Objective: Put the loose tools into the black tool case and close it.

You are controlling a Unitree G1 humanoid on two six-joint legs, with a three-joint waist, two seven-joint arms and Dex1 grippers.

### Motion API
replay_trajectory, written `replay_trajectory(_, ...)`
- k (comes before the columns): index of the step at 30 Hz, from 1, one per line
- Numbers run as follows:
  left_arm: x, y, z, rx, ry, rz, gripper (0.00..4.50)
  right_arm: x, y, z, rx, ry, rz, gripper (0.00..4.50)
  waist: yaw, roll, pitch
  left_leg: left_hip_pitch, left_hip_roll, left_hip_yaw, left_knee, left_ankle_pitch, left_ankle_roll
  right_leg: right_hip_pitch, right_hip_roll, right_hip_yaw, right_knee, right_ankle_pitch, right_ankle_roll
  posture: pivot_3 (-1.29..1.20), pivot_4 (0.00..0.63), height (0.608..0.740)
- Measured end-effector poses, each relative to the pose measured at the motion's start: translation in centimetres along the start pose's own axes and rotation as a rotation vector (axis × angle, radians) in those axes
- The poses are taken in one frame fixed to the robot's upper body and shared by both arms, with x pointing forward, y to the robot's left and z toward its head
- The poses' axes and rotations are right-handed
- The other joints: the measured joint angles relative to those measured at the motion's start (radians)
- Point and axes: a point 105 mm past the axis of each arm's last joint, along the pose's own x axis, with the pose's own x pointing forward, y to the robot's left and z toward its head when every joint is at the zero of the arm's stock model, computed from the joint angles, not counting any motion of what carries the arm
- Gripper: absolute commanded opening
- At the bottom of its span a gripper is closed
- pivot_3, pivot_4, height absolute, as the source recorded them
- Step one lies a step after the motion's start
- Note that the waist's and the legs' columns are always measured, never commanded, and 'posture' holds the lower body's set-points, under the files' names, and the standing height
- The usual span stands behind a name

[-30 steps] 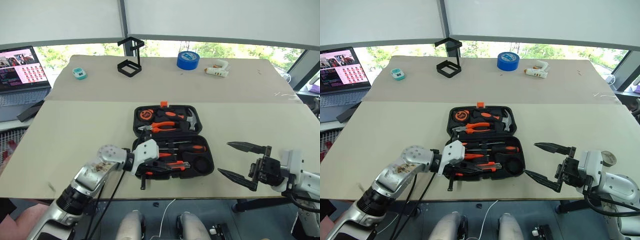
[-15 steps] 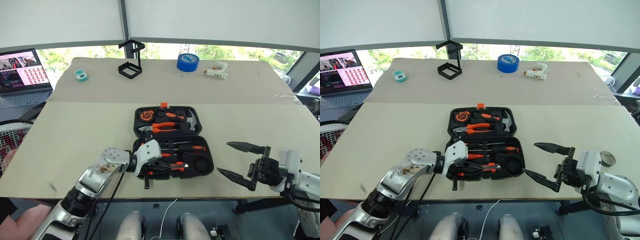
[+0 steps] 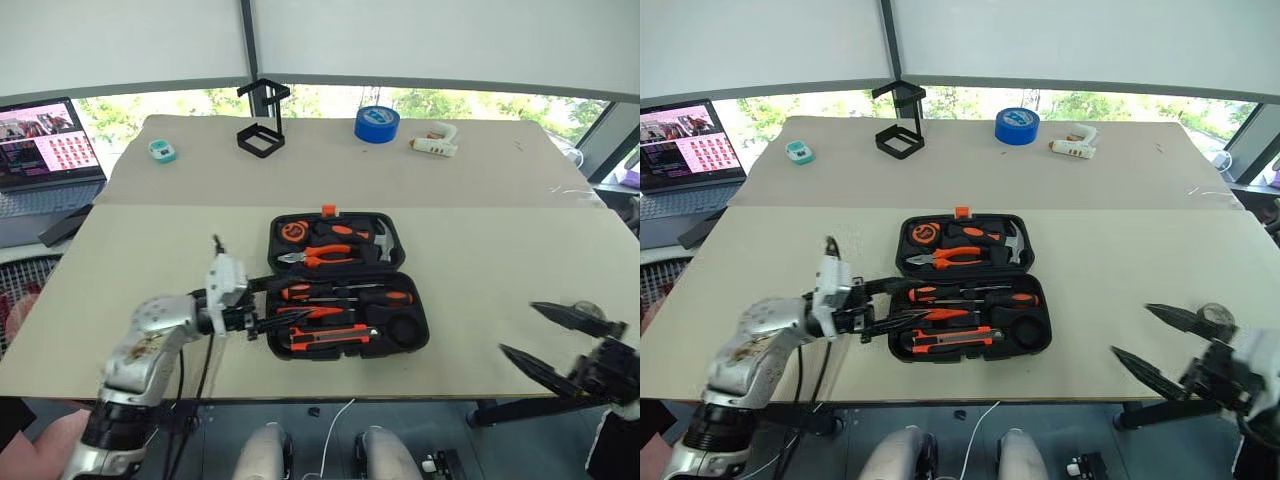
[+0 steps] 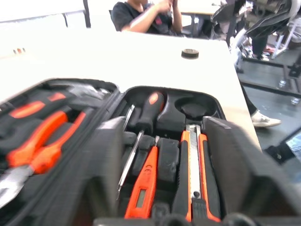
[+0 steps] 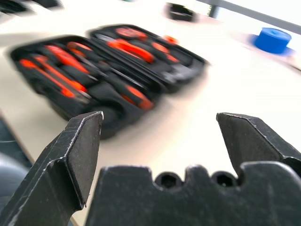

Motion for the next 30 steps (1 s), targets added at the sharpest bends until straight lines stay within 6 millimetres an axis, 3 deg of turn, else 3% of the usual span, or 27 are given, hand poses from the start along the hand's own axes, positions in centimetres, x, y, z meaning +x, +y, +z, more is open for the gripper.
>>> replay_trajectory(1, -1.2, -0.3, -0.2, -0.013, 0.000, 0.007, 4.46, -1.8, -0.6, -0.8, 0.005, 0.039, -0.073, 4.50, 0.000, 0.000, 0.000, 0.000, 0.000, 0.000, 0.000, 0.000, 0.000, 0.000, 0.000, 0.000, 0.000, -0.002, -0.002, 0.00, 0.150, 0.740)
replay_trajectory(5, -5.3, -1.6, -0.9, -0.018, 0.047, 0.026, 4.46, -8.5, -1.1, -4.2, 0.064, 0.229, -0.305, 4.50, 0.003, 0.003, -0.001, 0.000, 0.001, 0.001, -0.001, -0.001, 0.000, 0.000, -0.002, 0.000, 0.000, -0.008, -0.008, 0.00, 0.150, 0.740)
replay_trajectory(7, -6.1, -2.1, -1.5, -0.036, 0.067, 0.021, 4.46, -10.3, -0.9, -5.1, 0.097, 0.280, -0.365, 4.50, 0.001, 0.004, -0.003, 0.001, 0.001, 0.003, -0.001, -0.001, 0.000, 0.000, -0.003, 0.000, 0.000, -0.008, -0.009, 0.00, 0.150, 0.740)
replay_trajectory(9, -6.0, -2.6, -1.5, -0.065, 0.052, -0.006, 4.46, -10.7, -1.3, -5.2, 0.095, 0.284, -0.405, 4.50, -0.003, 0.005, -0.003, 0.002, 0.001, 0.003, -0.001, -0.005, -0.007, 0.000, -0.004, 0.001, 0.000, -0.007, -0.009, 0.00, 0.150, 0.740)
replay_trajectory(13, -3.9, -2.6, 0.9, -0.077, -0.054, -0.081, 4.46, -8.7, -3.8, -3.8, 0.067, 0.240, -0.449, 4.50, -0.011, 0.006, -0.004, 0.003, 0.002, 0.005, 0.000, -0.005, -0.007, 0.000, -0.004, 0.002, 0.000, -0.006, -0.007, 0.00, 0.150, 0.740)
replay_trajectory(18, -1.3, -2.9, 2.5, -0.065, -0.120, -0.139, 4.46, -3.9, -7.5, -2.6, 0.054, 0.304, -0.365, 4.50, -0.013, 0.009, -0.005, 0.004, 0.000, 0.005, -0.001, 0.000, 0.001, 0.000, 0.000, 0.004, 0.000, -0.005, -0.007, 0.00, 0.150, 0.740)
replay_trajectory(23, 1.1, -2.7, 3.1, -0.046, -0.153, -0.158, 4.46, -0.1, -11.4, -3.5, 0.006, 0.561, -0.231, 4.50, -0.013, 0.008, -0.005, 0.002, -0.003, 0.004, -0.001, 0.000, 0.002, 0.000, 0.001, 0.004, -0.001, -0.004, -0.004, 0.00, 0.150, 0.740)
replay_trajectory(30, 2.3, -3.3, 3.1, -0.045, -0.162, -0.154, 4.46, 1.4, -12.7, -7.2, 0.128, 0.761, -0.165, 4.50, -0.006, 0.008, -0.005, -0.001, -0.003, 0.003, 0.000, -0.001, 0.003, -0.002, 0.001, 0.002, -0.002, -0.001, 0.002, 0.00, 0.150, 0.740)
